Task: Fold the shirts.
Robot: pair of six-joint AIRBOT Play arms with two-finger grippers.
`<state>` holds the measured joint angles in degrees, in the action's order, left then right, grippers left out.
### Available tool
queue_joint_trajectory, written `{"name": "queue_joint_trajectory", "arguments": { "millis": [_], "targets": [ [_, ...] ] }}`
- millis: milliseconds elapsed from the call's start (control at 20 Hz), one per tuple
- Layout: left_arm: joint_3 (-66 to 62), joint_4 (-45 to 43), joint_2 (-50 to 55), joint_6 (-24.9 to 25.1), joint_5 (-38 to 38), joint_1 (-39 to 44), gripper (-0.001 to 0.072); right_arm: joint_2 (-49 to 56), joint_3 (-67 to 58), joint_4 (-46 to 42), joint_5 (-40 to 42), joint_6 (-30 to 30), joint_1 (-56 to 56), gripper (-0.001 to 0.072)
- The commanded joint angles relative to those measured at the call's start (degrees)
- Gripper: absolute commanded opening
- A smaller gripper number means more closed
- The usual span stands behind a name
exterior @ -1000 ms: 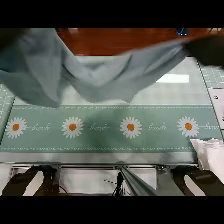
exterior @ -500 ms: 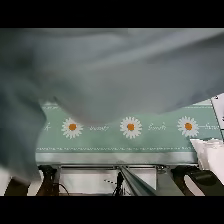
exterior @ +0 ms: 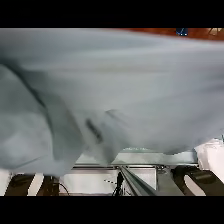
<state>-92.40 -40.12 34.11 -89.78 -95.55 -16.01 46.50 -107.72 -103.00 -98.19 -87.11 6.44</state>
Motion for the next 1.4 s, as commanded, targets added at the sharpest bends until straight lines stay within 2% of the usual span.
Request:
{"name": "queue_joint_trajectory", "arguments": {
  "millis": [0,300,450,600,850,900,950,1000,1050,1100,1250,1350],
  "targets": [
    [15.9,2.4,-0.1,2.7,1.7,0.0,0.0019,9.6,-0.1,0.4,-2.8,3.6,0.1,0.0023],
    [44.0,4.3,2.9,12.3,20.5,3.4,0.002,31.8,-0.1,10.2,13.0,3.6,0.2,0.0023],
    [52.5,4.3,7.4,15.5,35.9,7.5,0.002,40.7,-0.1,15.6,20.4,3.6,0.2,0.0023],
    [55.0,4.3,14.6,20.4,49.2,12.7,0.002,47.7,-0.1,17.9,23.8,2.1,0.2,0.0023],
    [55.0,4.3,26.1,20.8,64.0,18.3,0.0021,54.7,-0.1,18.6,24.1,-1.7,0.2,0.0024],
    [54.9,4.3,27.3,20.8,65.8,18.4,0.0021,55.2,-0.1,18.6,24.0,-2.3,0.2,0.0049],
    [54.5,4.3,28.2,20.8,66.9,17.9,0.0045,55.2,-0.1,18.6,24.0,-2.4,0.2,0.02],
    [53.7,4.3,28.5,20.8,67.0,16.8,0.0236,54.9,-0.2,18.5,23.7,-2.1,0.2,0.0411],
    [52.5,3.8,28.3,20.8,66.2,15.1,0.0488,54.1,-0.2,18.0,23.0,-0.4,-0.1,0.0488],
    [50.6,2.4,28.0,20.8,63.4,12.3,0.0599,52.8,-0.2,17.2,21.2,1.7,-0.7,0.0489],
    [43.3,-5.6,27.7,20.7,46.1,0.1,0.0583,48.3,-0.2,7.4,13.7,7.2,-3.8,0.0489],
    [42.2,-10.0,27.8,19.4,36.1,-8.5,0.0545,46.5,-0.2,7.8,10.7,5.0,-9.0,0.0489]
  ]
}}
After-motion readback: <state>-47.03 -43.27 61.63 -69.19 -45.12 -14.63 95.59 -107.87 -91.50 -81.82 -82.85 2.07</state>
